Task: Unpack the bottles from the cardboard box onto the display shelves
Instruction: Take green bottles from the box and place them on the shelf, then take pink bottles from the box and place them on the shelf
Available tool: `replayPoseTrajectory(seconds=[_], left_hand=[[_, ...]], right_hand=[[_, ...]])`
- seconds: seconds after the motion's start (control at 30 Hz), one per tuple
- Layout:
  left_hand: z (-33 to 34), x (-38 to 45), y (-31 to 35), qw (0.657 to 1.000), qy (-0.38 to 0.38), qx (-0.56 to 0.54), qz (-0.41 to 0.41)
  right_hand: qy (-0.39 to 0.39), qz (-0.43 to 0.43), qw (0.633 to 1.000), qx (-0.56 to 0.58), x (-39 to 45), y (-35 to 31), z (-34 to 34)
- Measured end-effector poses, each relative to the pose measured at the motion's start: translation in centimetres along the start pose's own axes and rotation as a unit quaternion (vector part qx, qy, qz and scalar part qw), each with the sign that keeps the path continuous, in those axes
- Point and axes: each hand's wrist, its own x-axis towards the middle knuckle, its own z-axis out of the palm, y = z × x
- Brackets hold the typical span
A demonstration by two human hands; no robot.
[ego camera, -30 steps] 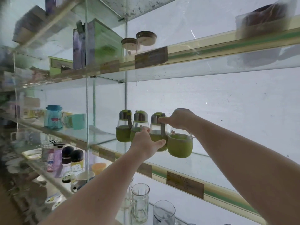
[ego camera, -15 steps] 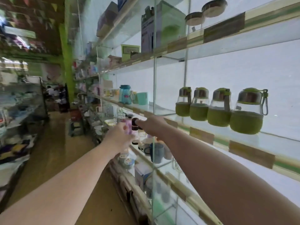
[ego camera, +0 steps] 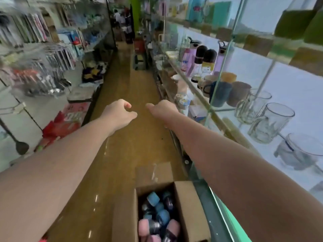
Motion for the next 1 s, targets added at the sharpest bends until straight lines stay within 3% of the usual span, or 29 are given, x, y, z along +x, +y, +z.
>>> replayPoseTrajectory(seconds=[0.27,0.43,0.73,1.0], left_hand=[[8.8,-1.8,-6.3,0.993,-0.051,0.048,-0.097],[14.5,-2.7,-11.2,0.979,-0.127,0.057,-0.15],[26.8,-4.0,-21.3,0.949,-0.246,0.071,-0.183],[34.8,-3.0,-27.6,0.943,-0.267,0.071,-0.188]], right_hand=[[-0.13,0.048,0.99,-0.006,2.1,9.3,7.0],[-0.177,0.109,0.978,-0.013,3.2,16.5,12.2],[-0.212,0.231,0.949,-0.009,3.0,29.4,21.9],[-0.202,0.27,0.941,0.022,3.9,36.1,30.1]])
